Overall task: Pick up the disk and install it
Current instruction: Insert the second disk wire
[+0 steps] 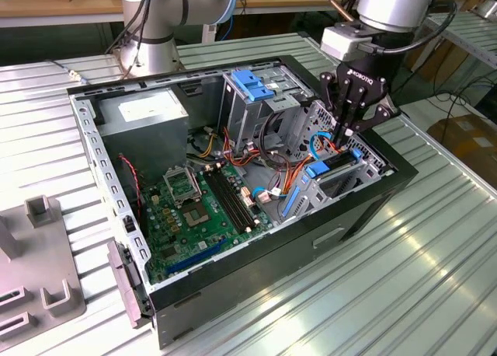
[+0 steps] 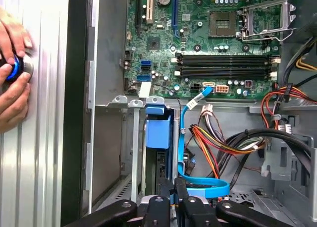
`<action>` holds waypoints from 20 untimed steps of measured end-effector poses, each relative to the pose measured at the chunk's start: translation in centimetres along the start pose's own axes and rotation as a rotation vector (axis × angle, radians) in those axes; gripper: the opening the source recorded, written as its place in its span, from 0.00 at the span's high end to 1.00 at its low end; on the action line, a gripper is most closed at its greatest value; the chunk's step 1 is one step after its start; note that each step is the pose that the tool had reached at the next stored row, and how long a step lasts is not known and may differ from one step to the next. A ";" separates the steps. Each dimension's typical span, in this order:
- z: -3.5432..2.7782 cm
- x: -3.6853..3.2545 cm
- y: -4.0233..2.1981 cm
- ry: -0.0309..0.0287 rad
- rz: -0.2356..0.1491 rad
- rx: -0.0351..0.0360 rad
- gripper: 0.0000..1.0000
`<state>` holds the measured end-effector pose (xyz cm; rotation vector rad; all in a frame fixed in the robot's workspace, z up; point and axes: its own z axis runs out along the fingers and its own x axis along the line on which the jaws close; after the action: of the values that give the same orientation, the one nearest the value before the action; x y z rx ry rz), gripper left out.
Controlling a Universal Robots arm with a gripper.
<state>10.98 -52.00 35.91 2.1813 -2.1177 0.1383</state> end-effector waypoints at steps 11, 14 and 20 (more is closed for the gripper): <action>0.13 0.63 1.33 -0.0228 -0.002 0.0560 0.84; 0.19 0.68 1.58 -0.0230 -0.001 0.0571 0.84; 0.43 1.56 1.79 -0.0388 -0.003 0.0646 0.84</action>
<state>9.23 -53.65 35.70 2.2406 -2.1597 0.1679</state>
